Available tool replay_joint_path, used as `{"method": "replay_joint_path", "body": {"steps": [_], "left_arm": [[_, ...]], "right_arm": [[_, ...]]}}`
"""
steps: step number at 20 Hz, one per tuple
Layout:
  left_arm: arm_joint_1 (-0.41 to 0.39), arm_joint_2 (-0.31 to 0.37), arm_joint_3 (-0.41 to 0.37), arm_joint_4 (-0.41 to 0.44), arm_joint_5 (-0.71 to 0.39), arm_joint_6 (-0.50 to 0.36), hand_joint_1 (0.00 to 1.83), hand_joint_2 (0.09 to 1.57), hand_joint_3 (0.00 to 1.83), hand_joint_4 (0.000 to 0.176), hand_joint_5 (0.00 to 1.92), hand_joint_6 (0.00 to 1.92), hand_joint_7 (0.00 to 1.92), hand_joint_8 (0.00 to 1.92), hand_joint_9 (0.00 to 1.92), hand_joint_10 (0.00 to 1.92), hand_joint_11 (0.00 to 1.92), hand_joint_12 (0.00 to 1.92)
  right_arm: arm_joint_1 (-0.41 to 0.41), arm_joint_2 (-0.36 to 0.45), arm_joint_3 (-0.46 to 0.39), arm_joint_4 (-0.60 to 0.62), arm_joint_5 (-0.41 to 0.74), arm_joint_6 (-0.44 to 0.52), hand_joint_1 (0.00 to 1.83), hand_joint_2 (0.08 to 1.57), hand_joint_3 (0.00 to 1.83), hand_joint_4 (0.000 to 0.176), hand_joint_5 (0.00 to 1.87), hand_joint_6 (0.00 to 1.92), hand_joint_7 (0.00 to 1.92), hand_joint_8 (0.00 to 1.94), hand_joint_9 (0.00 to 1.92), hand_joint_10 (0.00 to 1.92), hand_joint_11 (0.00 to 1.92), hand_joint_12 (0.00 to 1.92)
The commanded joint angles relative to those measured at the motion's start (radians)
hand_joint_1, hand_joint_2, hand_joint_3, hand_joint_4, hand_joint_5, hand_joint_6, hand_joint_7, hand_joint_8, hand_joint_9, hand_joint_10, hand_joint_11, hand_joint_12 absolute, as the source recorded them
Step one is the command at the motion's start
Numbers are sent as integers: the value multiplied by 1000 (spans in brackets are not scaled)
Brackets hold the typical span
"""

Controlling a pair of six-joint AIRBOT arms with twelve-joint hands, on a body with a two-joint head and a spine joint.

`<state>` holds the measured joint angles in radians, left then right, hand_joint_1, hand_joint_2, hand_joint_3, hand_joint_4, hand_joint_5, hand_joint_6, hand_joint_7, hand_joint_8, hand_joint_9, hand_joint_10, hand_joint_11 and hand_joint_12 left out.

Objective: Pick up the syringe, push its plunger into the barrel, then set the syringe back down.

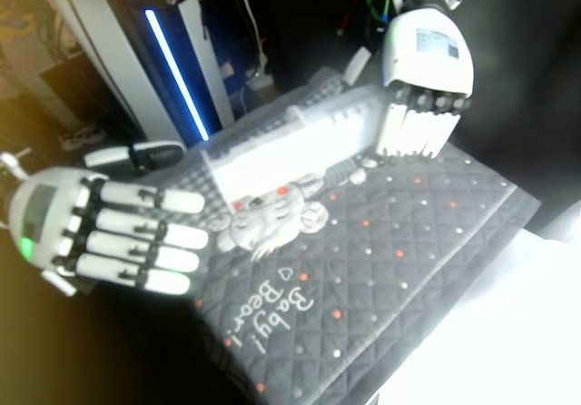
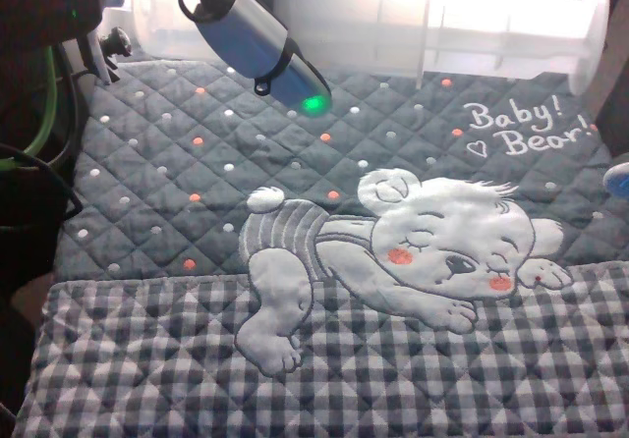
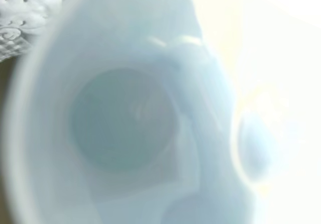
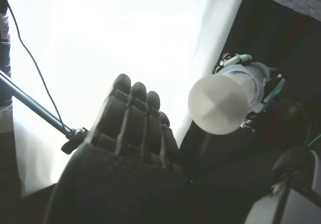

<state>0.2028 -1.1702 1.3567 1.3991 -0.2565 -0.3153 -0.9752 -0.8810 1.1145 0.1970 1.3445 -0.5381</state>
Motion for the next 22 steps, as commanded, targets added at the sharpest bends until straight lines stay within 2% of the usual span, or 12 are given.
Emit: {"method": "replay_joint_path", "body": {"steps": [1,3,5,7,9,10,15,19,22], "left_arm": [[-20,1,2,-24,-11,-11,1492,1114,9,0,1129,1921,1254,1921,1342,1921,1428,1921],[-18,1,4,-23,-7,-11,1441,1131,16,0,1139,1921,1243,1921,1323,1921,1410,1921],[-19,1,10,-39,-9,-11,1434,1134,17,0,1156,1921,1278,1921,1348,1921,1427,1921],[-19,0,16,-57,-14,-11,1454,1137,16,0,1164,1921,1289,1921,1364,1921,1456,1921],[-18,-1,18,-63,-14,-11,1467,1131,12,0,1197,1921,1319,1921,1391,1921,1476,1921],[-18,-3,20,-66,-14,-11,1455,1136,15,0,1207,1921,1332,1921,1397,1921,1474,1921],[-20,-7,32,-81,-13,-11,1495,1125,10,0,1216,1921,1346,1921,1415,1921,1486,1921],[-20,-17,40,-95,-12,-11,1522,1115,5,0,1201,1921,1297,1921,1362,1921,1451,1921],[-20,-20,49,-182,-13,-11,1499,1130,12,0,1231,1921,1333,1921,1404,1921,1480,1921]], "right_arm": [[18,0,8,23,124,5,548,684,0,38,16,5,219,13,220,12,186,12],[25,-11,15,24,124,5,526,703,7,36,1,0,181,0,193,0,152,0],[31,-20,22,32,123,5,526,718,9,23,8,3,168,2,196,5,158,8],[35,-25,24,40,123,5,499,708,3,20,18,6,180,6,201,6,175,15],[40,-30,26,41,123,5,466,710,3,2,24,6,183,5,193,1,176,14],[41,-35,29,46,122,5,458,706,1,0,25,6,184,5,192,1,178,15],[67,-76,58,63,90,5,460,742,11,0,1,0,140,0,134,0,145,0],[84,-96,75,73,77,5,454,710,0,0,18,5,136,1,123,1,140,3],[89,-109,81,79,76,6,396,735,6,0,28,7,146,4,131,4,157,10]]}}
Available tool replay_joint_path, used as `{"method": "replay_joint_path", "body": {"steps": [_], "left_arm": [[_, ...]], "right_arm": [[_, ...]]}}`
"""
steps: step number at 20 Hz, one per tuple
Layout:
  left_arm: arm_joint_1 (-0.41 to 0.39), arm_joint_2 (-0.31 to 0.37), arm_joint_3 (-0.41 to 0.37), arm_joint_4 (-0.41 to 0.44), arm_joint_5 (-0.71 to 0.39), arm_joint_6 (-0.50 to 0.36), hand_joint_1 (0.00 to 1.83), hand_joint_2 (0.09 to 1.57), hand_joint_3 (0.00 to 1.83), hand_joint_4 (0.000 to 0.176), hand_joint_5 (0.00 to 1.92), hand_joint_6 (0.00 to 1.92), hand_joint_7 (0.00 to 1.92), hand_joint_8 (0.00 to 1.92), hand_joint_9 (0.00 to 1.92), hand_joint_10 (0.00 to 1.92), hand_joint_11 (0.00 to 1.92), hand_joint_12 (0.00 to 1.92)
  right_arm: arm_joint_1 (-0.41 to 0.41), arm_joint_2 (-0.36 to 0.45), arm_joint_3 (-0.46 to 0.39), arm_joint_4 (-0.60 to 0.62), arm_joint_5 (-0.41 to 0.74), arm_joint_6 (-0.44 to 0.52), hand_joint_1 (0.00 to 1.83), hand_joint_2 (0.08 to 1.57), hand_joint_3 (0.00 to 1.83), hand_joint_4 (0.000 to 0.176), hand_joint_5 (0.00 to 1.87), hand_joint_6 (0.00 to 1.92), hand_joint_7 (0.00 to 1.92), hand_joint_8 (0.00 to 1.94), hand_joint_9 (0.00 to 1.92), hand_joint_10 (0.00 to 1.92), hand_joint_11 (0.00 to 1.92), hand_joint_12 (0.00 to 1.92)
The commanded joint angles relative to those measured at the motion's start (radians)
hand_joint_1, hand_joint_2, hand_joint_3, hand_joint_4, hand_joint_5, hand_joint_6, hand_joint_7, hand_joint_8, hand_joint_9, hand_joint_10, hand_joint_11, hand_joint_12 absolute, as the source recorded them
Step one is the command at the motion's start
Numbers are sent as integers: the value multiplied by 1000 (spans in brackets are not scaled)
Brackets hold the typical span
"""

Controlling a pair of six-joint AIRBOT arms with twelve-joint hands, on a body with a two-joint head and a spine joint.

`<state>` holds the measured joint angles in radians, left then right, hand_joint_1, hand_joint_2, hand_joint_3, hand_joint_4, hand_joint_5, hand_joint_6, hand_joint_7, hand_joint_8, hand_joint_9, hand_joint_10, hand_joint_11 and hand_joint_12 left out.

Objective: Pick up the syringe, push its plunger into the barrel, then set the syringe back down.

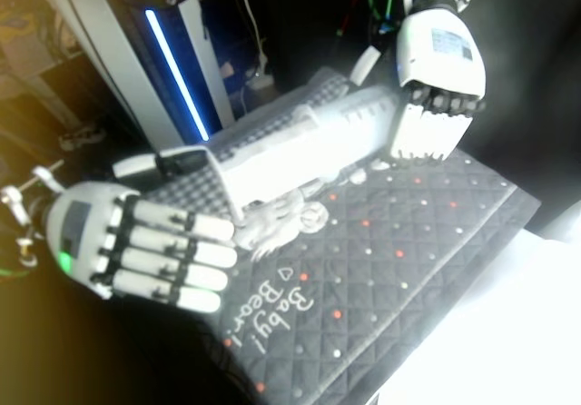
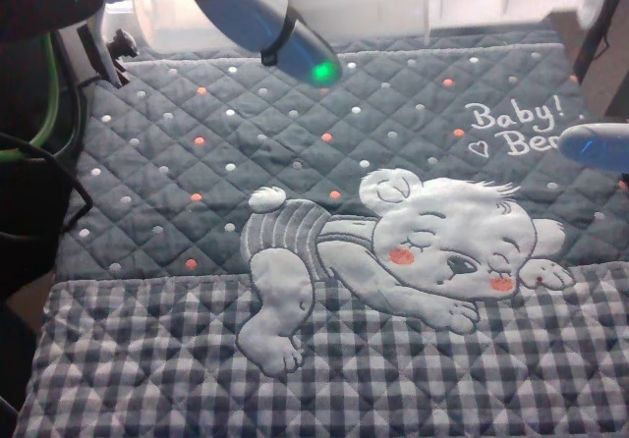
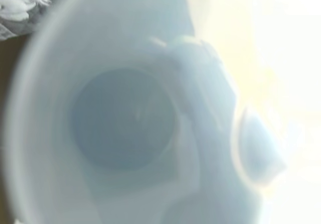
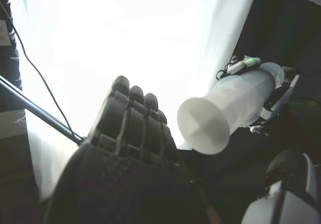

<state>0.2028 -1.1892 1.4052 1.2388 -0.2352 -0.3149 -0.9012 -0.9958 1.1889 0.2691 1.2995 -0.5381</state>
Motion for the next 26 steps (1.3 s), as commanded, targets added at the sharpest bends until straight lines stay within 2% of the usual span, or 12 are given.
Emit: {"method": "replay_joint_path", "body": {"steps": [1,4,6,11,17,20,26], "left_arm": [[-21,-2,8,-42,-35,-11,1486,1139,16,0,1255,1921,1357,1921,1433,1921,1503,1921],[-21,-4,17,-70,-38,-11,1511,1145,19,0,1271,1921,1398,1921,1487,1921,1551,1921],[-21,-4,16,-71,-39,-11,1484,1151,24,0,1289,1921,1432,1921,1513,1921,1569,1921],[-16,-17,20,-69,-39,-11,1506,1132,15,0,1242,1921,1367,1921,1456,1921,1529,1921],[-3,-24,17,-60,-48,-11,1533,1127,13,0,1250,1921,1388,1921,1462,1921,1532,1921],[0,-26,11,-55,-53,-11,1517,1123,13,0,1264,1921,1364,1921,1432,1921,1496,1921],[6,-39,7,-50,-59,-11,1501,1116,12,0,1222,1921,1319,1921,1381,1921,1449,1921]], "right_arm": [[15,4,5,7,121,6,344,773,21,0,34,8,154,6,148,9,183,20],[15,4,5,7,121,6,317,833,11,0,41,2,142,0,135,0,169,9],[15,4,4,6,121,6,322,816,1,0,36,0,137,2,132,1,166,7],[21,3,13,2,109,6,309,798,0,0,43,2,119,1,125,6,162,4],[92,-10,71,-11,9,6,338,679,0,0,0,0,106,0,99,0,153,0],[142,-12,98,-42,-55,6,371,666,0,0,18,6,138,11,117,9,167,10],[181,-41,130,-53,-99,6,384,681,0,0,43,9,147,6,127,6,195,23]]}}
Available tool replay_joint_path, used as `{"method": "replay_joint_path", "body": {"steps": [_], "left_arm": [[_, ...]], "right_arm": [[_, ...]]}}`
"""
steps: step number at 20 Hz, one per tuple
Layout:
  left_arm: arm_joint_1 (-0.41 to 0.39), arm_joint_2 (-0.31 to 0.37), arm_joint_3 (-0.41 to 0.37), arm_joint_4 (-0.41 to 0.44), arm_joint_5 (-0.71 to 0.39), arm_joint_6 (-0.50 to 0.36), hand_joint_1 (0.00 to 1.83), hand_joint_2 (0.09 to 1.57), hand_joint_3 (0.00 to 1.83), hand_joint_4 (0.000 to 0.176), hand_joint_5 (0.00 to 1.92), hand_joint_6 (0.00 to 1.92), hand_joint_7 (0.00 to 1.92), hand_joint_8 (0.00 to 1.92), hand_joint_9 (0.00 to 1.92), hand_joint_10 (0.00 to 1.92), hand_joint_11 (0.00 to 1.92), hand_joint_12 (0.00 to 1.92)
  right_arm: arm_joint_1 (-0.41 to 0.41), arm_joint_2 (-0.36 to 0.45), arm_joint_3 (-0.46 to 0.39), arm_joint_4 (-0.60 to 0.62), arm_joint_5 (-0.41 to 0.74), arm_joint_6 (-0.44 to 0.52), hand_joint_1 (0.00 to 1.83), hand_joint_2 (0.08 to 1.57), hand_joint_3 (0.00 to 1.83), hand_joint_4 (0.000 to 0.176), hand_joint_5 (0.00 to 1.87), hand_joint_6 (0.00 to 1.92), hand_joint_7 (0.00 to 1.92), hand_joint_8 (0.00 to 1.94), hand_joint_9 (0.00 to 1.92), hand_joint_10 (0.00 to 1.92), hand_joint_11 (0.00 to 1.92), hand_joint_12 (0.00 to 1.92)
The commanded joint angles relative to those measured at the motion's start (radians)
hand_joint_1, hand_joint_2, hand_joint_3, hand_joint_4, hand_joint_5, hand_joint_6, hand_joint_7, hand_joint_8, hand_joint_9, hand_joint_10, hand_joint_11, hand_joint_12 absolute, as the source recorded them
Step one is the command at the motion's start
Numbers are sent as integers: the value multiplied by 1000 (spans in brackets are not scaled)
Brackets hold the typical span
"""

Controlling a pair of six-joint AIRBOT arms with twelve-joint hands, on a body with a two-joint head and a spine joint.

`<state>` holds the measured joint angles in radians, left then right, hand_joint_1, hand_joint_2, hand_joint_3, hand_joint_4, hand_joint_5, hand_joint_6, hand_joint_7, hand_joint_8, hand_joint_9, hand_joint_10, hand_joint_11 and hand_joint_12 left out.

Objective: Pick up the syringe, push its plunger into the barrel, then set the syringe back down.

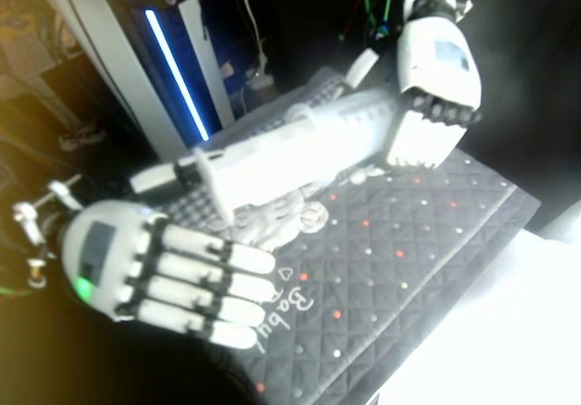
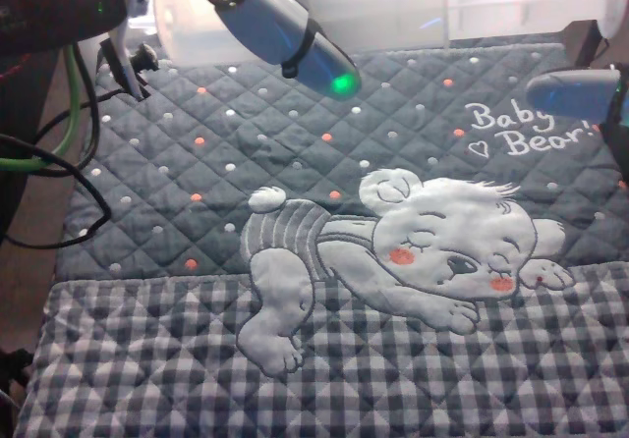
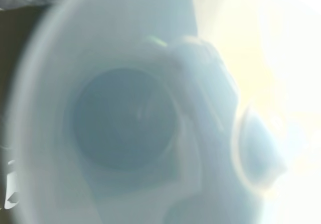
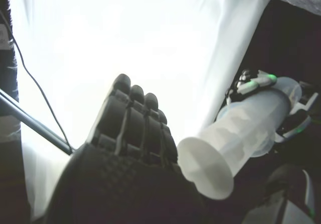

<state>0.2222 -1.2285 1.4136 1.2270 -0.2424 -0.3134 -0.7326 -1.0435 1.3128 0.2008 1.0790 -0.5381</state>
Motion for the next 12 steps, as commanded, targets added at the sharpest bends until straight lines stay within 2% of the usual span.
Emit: {"method": "replay_joint_path", "body": {"steps": [1,7,12], "left_arm": [[-13,-4,-1,-38,-53,-13,1497,1114,12,0,1190,1921,1283,1921,1344,1921,1412,1921],[-12,-27,15,-50,-51,-13,1525,1102,7,0,1187,1921,1308,1921,1397,1921,1468,1921],[-12,-51,29,-58,-51,-13,1478,1112,12,0,1202,1921,1345,1921,1407,1921,1460,1921]], "right_arm": [[20,2,8,11,118,6,351,679,0,0,46,7,166,11,161,18,186,20],[44,-32,18,0,111,6,273,692,0,0,24,0,119,0,125,0,156,9],[53,-48,25,0,111,6,254,736,13,0,0,0,114,0,82,0,128,0]]}}
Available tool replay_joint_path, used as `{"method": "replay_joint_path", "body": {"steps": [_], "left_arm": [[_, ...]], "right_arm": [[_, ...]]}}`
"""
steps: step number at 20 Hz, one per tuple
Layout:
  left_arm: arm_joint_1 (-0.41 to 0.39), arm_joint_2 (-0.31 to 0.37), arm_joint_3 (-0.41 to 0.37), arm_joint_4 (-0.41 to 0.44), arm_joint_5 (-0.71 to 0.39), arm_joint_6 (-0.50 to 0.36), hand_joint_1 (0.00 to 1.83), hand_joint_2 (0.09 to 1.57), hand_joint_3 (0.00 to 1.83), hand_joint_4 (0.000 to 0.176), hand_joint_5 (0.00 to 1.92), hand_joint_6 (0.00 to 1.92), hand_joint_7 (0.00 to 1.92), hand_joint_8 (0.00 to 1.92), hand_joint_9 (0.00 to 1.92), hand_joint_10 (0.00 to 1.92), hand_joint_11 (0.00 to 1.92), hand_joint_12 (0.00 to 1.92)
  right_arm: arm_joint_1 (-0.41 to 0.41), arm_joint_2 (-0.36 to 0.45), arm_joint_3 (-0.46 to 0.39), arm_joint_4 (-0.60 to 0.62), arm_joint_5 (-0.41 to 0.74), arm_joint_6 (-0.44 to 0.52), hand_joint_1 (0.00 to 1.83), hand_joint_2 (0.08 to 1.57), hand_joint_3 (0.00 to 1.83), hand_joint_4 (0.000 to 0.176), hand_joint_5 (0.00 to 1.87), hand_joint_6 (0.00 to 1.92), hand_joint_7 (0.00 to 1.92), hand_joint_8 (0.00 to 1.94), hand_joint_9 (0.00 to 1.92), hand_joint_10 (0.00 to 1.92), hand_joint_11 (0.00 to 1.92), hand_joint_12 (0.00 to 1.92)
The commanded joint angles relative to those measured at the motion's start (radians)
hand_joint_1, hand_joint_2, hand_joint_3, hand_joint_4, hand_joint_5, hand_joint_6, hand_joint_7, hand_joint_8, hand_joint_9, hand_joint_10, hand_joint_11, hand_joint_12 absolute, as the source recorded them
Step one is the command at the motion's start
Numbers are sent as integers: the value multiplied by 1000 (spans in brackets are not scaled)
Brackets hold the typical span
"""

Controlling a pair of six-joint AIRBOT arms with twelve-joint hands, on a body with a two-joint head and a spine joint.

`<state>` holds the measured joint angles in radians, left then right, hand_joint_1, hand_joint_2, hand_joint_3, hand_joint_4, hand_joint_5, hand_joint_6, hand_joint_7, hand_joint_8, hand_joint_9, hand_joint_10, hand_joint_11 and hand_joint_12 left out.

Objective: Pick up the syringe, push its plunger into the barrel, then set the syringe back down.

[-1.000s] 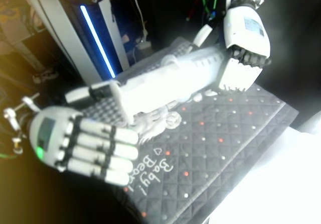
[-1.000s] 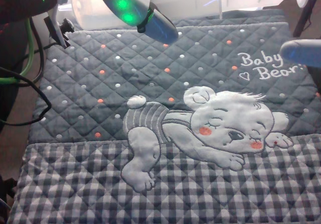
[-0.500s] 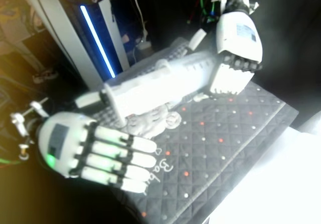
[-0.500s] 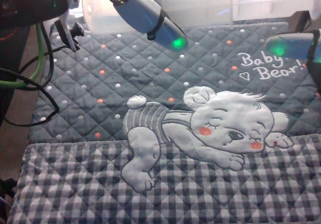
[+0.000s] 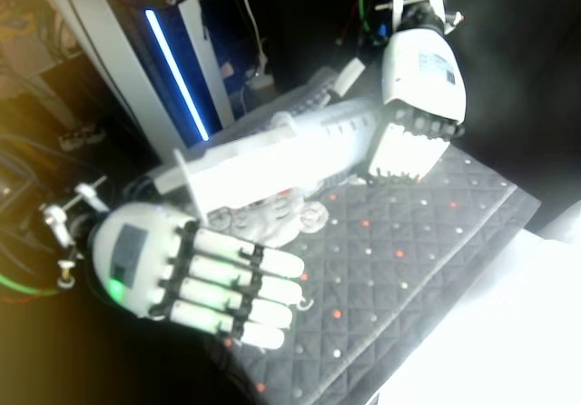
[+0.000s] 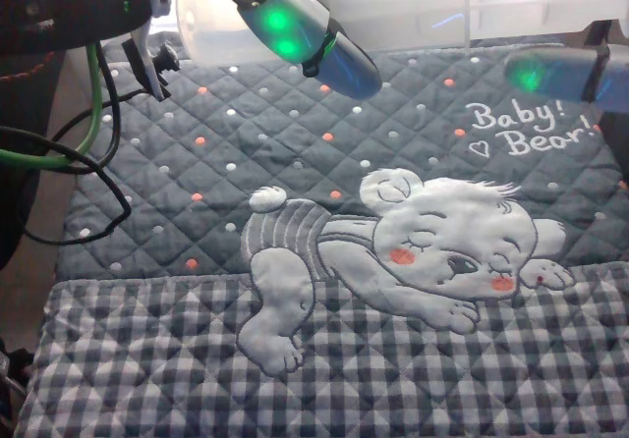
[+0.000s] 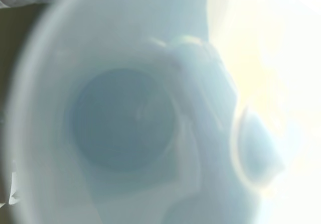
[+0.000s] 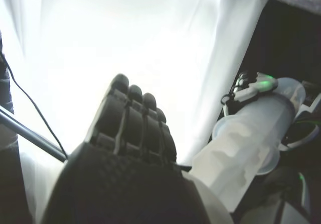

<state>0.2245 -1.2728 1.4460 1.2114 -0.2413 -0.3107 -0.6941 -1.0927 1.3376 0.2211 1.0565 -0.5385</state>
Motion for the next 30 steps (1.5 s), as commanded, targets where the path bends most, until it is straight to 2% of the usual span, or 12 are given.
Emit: {"method": "replay_joint_path", "body": {"steps": [1,5,8,10,11,13,16,19,21,25,29,30], "left_arm": [[-14,-13,0,-43,-52,-15,1475,1115,13,0,1202,1921,1343,1921,1402,1921,1452,1921],[-14,-37,12,-43,-49,-15,1446,1126,19,0,1153,1921,1268,1921,1347,1921,1414,1921],[-14,-46,15,-40,-46,-15,1492,1109,12,0,1222,1921,1337,1921,1400,1921,1460,1921],[-16,-53,19,-42,-45,-15,1445,1136,29,0,1216,1921,1394,1921,1440,1921,1495,1921],[-18,-59,22,-41,-45,-15,1484,1122,25,0,1213,1921,1418,1921,1465,1921,1509,1921],[-20,-67,25,-41,-44,-15,1512,1101,19,0,1216,1921,1434,1921,1477,1921,1496,1921],[-25,-83,33,-41,-44,-15,1476,1116,38,0,1226,1921,1513,1921,1568,1921,1582,1921],[-26,-87,34,-37,-41,-15,1499,1089,36,0,1214,1921,1475,1921,1553,1921,1593,1921],[-26,-91,39,-37,-38,-15,1539,1066,28,0,1225,1921,1472,1921,1557,1921,1598,1921],[-28,-100,43,-31,-35,-15,1545,1058,31,0,1221,1921,1450,1921,1526,1921,1564,1921],[-34,-105,44,-22,-33,-15,1585,1046,31,0,1236,1921,1457,1921,1546,1921,1583,1921],[-34,-105,44,-20,-32,-15,1567,1059,39,0,1238,1921,1462,1921,1547,1921,1582,1921]], "right_arm": [[17,-3,2,-20,133,6,240,741,13,0,0,0,117,1,85,2,132,3],[23,-10,4,-25,128,6,230,762,11,0,9,3,124,3,105,8,141,7],[27,-15,5,-31,126,6,242,762,6,0,21,6,140,8,123,12,163,18],[31,-19,6,-33,126,6,252,760,3,0,27,7,141,7,116,7,162,18],[33,-22,8,-36,126,6,251,760,3,0,27,6,138,4,105,2,150,14],[35,-27,9,-41,126,6,242,756,0,7,32,7,146,6,102,1,145,12],[40,-35,10,-46,126,6,243,767,5,0,30,4,137,1,101,0,133,7],[44,-39,10,-53,126,6,231,782,9,1,33,4,129,0,95,0,137,10],[47,-42,10,-57,126,6,235,786,7,18,17,0,116,0,78,0,132,8],[57,-50,10,-64,126,6,239,773,0,0,3,0,105,0,77,1,142,14],[62,-54,11,-71,126,6,270,759,0,0,0,0,99,0,52,0,99,0],[62,-54,11,-73,126,6,329,705,0,0,0,0,86,0,53,0,100,3]]}}
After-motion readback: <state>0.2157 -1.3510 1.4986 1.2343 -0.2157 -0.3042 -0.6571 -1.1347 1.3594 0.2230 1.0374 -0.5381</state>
